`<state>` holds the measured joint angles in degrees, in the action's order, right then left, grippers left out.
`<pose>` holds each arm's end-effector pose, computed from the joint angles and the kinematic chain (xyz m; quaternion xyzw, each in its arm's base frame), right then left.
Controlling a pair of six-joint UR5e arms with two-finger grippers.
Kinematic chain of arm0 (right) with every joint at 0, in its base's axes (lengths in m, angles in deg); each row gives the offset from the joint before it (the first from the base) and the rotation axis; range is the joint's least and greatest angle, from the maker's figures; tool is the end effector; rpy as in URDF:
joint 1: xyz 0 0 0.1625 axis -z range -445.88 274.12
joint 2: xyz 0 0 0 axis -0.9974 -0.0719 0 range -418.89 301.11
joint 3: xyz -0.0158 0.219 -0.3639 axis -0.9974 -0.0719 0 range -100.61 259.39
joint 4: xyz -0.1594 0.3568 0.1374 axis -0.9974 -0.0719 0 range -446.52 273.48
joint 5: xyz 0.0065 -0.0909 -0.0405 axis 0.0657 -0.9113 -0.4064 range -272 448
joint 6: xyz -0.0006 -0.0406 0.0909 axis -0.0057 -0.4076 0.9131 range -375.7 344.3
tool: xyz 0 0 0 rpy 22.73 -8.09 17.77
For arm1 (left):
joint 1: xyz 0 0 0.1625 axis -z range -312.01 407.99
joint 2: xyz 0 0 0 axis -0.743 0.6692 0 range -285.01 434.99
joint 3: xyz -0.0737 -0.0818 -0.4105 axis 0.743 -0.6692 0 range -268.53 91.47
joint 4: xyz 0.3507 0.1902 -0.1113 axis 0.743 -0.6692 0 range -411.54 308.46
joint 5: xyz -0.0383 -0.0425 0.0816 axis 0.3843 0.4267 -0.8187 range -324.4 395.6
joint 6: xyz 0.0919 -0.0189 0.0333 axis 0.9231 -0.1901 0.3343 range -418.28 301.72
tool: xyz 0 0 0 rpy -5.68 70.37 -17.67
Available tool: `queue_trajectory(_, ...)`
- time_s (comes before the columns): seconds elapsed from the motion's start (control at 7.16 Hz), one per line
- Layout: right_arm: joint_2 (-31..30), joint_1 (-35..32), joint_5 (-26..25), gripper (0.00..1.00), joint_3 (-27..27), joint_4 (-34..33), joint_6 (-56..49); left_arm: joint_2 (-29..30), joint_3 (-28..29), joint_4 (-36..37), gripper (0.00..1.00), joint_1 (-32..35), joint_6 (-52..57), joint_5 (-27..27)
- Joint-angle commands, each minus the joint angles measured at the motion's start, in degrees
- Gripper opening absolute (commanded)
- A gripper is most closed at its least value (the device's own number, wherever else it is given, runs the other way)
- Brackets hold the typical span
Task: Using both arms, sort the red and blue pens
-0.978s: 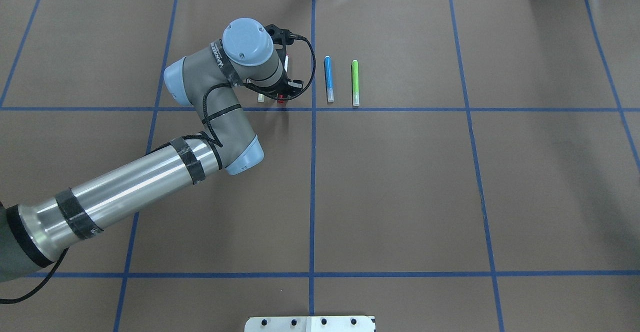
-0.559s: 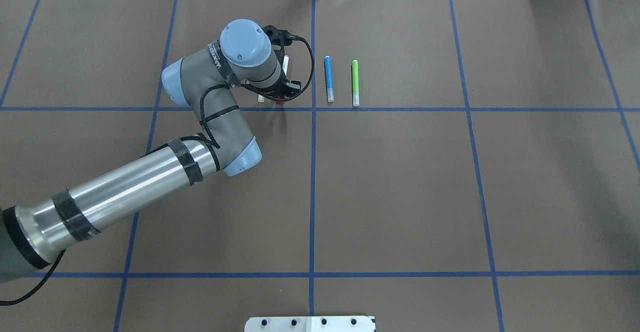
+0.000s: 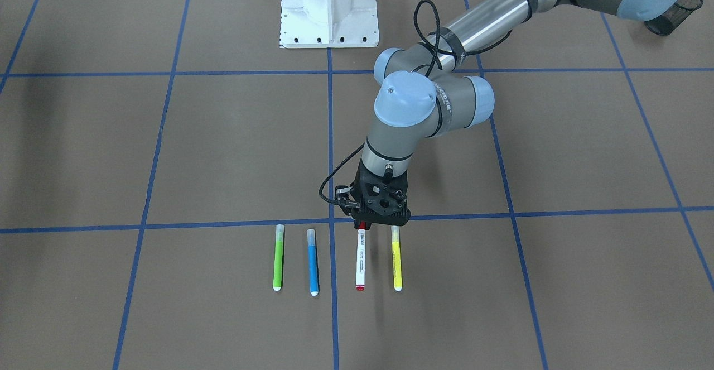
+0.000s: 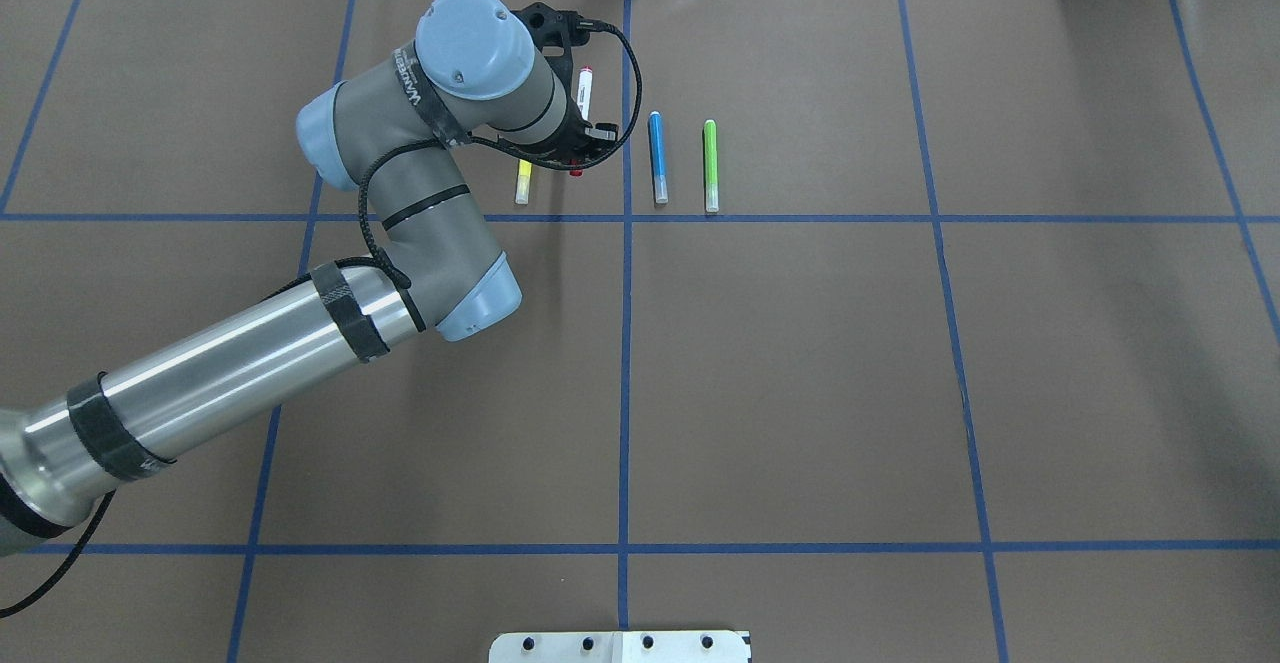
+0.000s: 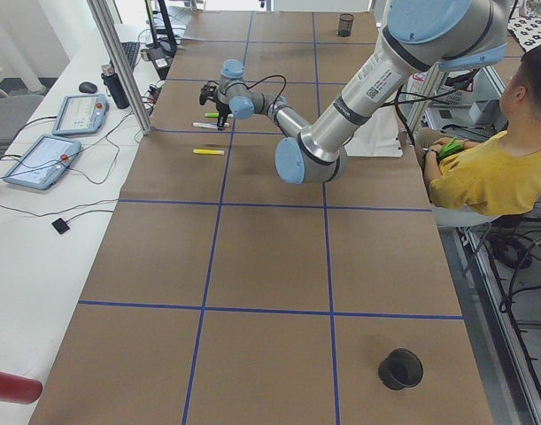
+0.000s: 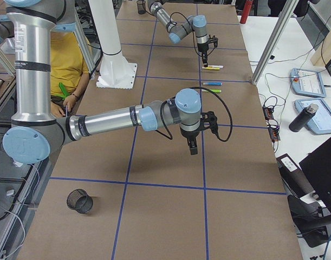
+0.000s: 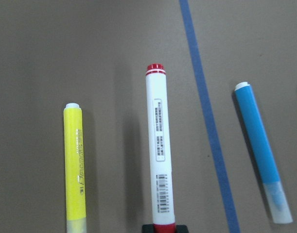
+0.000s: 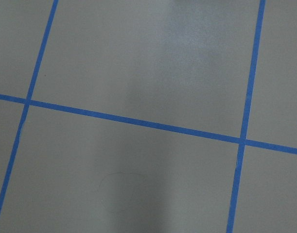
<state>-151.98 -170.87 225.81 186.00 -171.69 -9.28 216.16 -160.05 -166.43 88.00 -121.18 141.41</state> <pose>0.0180 -0.4776 0.5273 0.1052 -0.4126 -0.0535 0.9032 0.5410 -0.5927 0.1843 0.1633 0.4643 -0.0318 0.8699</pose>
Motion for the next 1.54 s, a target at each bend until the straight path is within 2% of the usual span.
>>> queue_trajectory(0.0,0.0,0.0,0.0,1.00,0.0,0.0,0.1,-4.0,-8.7,1.0,0.00,1.9,-6.1,0.3)
queue_trajectory(0.14,0.0,0.0,0.0,1.00,0.0,0.0,0.1,-7.0,-15.2,8.2,0.00,3.1,-5.3,0.3)
queue_trajectory(0.28,0.0,0.0,0.0,1.00,0.0,0.0,0.1,-7.3,-22.2,19.1,0.00,4.2,-3.9,0.2)
queue_trajectory(0.42,0.0,0.0,0.0,1.00,0.0,0.0,0.1,-7.8,-29.3,30.3,0.00,5.3,1.9,-0.1)
queue_trajectory(0.7,0.0,0.0,0.0,1.00,0.0,0.0,0.0,-13.9,-41.4,44.5,0.00,9.6,11.4,-0.1)
queue_trajectory(0.98,0.0,0.0,0.0,1.00,0.0,0.1,0.0,-14.3,-47.3,57.0,0.00,13.1,17.7,-0.4)
queue_trajectory(1.12,0.0,0.0,0.0,1.00,0.0,0.1,0.0,-15.8,-49.5,61.7,0.00,16.1,26.4,-0.3)
queue_trajectory(1.4,0.6,0.2,0.0,1.00,0.2,0.1,0.0,-21.7,-51.3,63.5,0.00,24.1,44.7,0.0)
